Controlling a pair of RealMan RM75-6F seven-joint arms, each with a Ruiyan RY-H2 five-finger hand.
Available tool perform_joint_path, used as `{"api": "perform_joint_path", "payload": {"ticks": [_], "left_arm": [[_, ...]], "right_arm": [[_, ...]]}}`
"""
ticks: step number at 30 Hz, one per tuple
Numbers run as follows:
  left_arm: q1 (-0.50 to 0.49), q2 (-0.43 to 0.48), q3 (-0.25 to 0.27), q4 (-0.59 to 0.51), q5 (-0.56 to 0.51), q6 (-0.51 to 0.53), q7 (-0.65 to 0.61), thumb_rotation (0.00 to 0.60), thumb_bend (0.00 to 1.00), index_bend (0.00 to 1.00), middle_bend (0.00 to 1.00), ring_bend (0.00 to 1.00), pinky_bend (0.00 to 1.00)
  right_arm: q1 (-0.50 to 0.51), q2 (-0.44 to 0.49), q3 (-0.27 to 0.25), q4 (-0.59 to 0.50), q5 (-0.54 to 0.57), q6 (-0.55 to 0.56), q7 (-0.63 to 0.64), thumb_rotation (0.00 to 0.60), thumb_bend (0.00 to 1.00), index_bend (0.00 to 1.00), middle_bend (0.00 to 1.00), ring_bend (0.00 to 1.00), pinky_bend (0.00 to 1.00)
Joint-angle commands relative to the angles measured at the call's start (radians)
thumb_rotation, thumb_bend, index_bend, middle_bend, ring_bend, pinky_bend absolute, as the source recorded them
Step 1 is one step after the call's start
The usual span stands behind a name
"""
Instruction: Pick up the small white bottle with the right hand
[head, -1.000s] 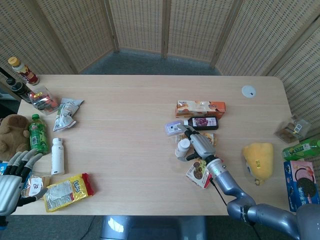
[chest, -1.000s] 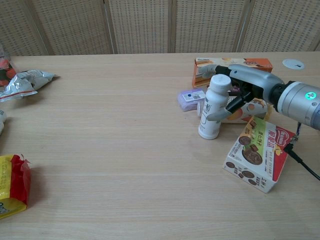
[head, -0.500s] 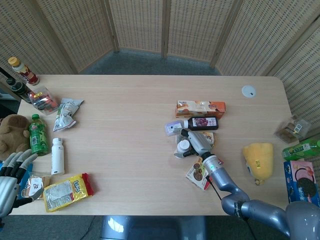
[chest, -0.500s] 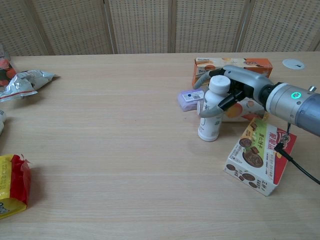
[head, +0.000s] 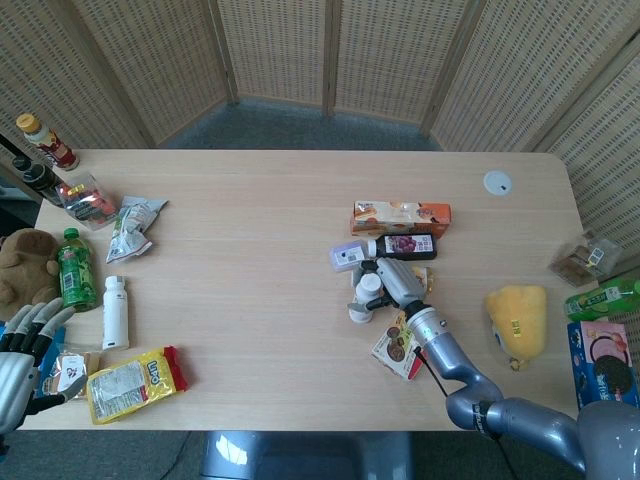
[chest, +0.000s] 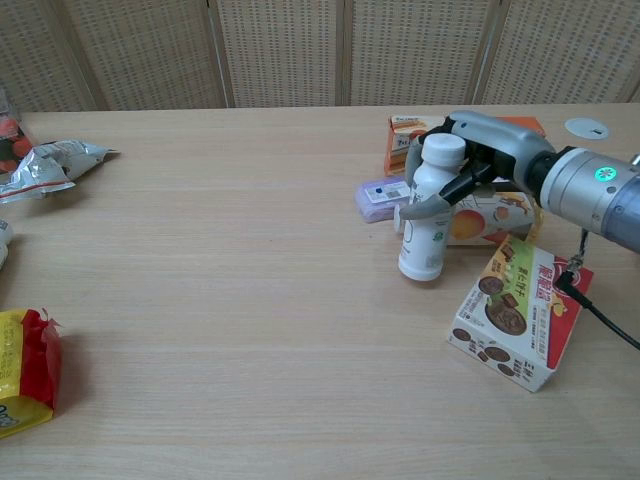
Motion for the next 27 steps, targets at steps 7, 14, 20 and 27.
{"api": "perform_joint_path", "payload": {"ticks": [7, 14, 20, 27], "left_arm": [[-0.001, -0.003, 0.001, 0.0, 0.004, -0.003, 0.001, 0.6, 0.22, 0.12, 0.07, 0.0, 0.0], [0.001, -0.009, 0.005, 0.001, 0.007, -0.005, 0.002, 0.6, 0.22, 0.12, 0.07, 0.0, 0.0], [0.006, -0.011, 0.007, 0.001, 0.012, 0.004, 0.0, 0.6, 0.22, 0.12, 0.07, 0.0, 0.0], [0.006, -0.017, 0.006, -0.003, 0.021, 0.007, 0.003, 0.6, 0.22, 0.12, 0.07, 0.0, 0.0]], "right_arm": [[-0.01, 0.123, 0.036, -0.135, -0.008, 0.05, -0.031, 0.6, 0.04, 0.7, 0.98, 0.97, 0.94], [-0.006, 0.238, 0.091, -0.254, 0.021, 0.062, -0.063, 0.6, 0.05, 0.7, 0.98, 0.97, 0.94], [-0.006, 0.325, 0.138, -0.343, 0.048, 0.08, -0.077, 0.6, 0.05, 0.7, 0.98, 0.97, 0.94], [-0.012, 0.399, 0.176, -0.417, 0.065, 0.119, -0.096, 0.6, 0.05, 0.7, 0.98, 0.97, 0.94]]}}
